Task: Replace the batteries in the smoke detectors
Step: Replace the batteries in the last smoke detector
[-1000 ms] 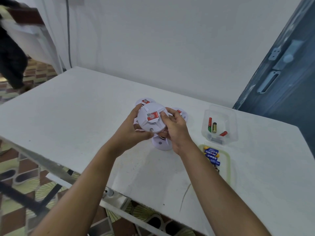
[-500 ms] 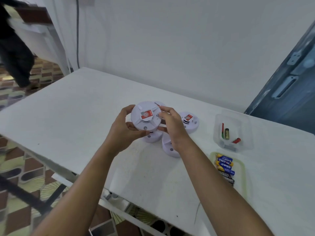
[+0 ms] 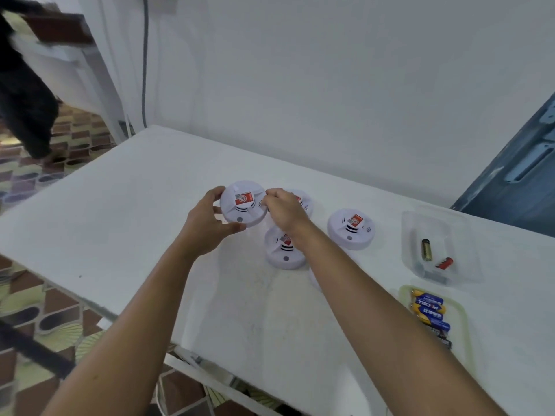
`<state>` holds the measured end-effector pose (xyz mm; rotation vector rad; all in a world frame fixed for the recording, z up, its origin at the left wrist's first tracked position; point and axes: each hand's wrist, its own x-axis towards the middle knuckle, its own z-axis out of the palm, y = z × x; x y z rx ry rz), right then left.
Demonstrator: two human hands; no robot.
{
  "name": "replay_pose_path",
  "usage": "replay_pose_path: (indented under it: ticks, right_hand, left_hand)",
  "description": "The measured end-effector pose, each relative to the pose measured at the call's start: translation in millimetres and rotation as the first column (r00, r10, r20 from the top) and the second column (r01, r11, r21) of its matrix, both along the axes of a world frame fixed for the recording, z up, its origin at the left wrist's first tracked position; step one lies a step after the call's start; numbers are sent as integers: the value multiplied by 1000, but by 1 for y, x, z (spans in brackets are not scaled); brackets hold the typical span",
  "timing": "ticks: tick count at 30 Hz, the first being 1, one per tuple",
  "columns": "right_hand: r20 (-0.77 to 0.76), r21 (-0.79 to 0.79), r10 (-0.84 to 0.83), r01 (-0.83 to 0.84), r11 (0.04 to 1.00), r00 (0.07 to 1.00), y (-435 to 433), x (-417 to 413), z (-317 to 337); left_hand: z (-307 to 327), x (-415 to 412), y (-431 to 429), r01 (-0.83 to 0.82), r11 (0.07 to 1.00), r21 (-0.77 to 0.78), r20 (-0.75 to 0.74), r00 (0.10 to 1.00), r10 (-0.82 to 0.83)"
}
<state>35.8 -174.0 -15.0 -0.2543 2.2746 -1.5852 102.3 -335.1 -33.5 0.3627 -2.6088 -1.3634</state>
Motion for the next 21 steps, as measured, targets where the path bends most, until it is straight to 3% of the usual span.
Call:
replay_pose_path:
  ticks: [7, 21]
  right_hand:
    - [45, 293, 116, -124, 948, 992, -23, -19, -3]
    - [38, 408, 120, -125, 904, 992, -35, -16, -12]
  left_hand:
    - [-20, -17, -26, 62, 996, -60, 126, 991, -54]
    - [-21, -17, -26, 35, 992, -117, 182, 983, -13]
